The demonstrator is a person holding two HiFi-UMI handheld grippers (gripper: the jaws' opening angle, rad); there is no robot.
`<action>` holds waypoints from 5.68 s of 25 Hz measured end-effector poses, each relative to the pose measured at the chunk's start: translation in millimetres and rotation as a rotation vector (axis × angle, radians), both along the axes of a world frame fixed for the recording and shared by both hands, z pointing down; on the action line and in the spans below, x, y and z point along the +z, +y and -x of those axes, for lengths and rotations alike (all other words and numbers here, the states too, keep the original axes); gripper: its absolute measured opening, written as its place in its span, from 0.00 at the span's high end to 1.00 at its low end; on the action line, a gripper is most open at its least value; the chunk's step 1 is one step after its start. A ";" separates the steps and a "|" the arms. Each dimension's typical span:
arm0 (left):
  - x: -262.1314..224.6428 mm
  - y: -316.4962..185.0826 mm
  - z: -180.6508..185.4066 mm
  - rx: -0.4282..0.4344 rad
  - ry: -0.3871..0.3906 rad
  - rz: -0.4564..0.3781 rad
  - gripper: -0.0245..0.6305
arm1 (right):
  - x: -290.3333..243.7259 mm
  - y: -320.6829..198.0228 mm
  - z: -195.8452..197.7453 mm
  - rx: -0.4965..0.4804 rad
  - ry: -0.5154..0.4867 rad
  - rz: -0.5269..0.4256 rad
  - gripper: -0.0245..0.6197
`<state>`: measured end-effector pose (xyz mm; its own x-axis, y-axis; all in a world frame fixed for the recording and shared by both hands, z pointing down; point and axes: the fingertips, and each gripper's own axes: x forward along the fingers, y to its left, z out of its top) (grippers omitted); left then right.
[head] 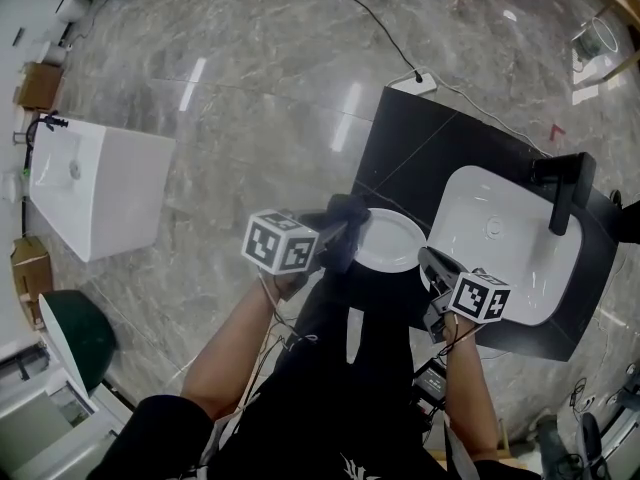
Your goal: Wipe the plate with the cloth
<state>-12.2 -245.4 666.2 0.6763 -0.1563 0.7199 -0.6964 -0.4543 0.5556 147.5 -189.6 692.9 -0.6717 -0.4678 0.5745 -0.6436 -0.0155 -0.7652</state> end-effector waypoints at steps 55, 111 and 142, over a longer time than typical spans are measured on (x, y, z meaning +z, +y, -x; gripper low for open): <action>11.7 36.2 -132.2 0.152 0.153 0.128 0.87 | 3.7 -5.4 -1.6 0.057 -0.010 0.005 0.93; -317.7 130.8 10.1 0.125 0.812 -0.648 0.87 | -370.0 117.2 45.6 -0.056 0.052 -1.111 0.95; -299.2 461.1 122.8 0.192 0.736 -0.634 0.87 | -373.8 450.0 180.5 0.020 0.168 -1.108 0.96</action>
<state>-135.0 215.7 367.0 0.9756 -0.2083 -0.0692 -0.1583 -0.8862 0.4355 -33.0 260.4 319.1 -0.6117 -0.7868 -0.0828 -0.7472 0.6089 -0.2663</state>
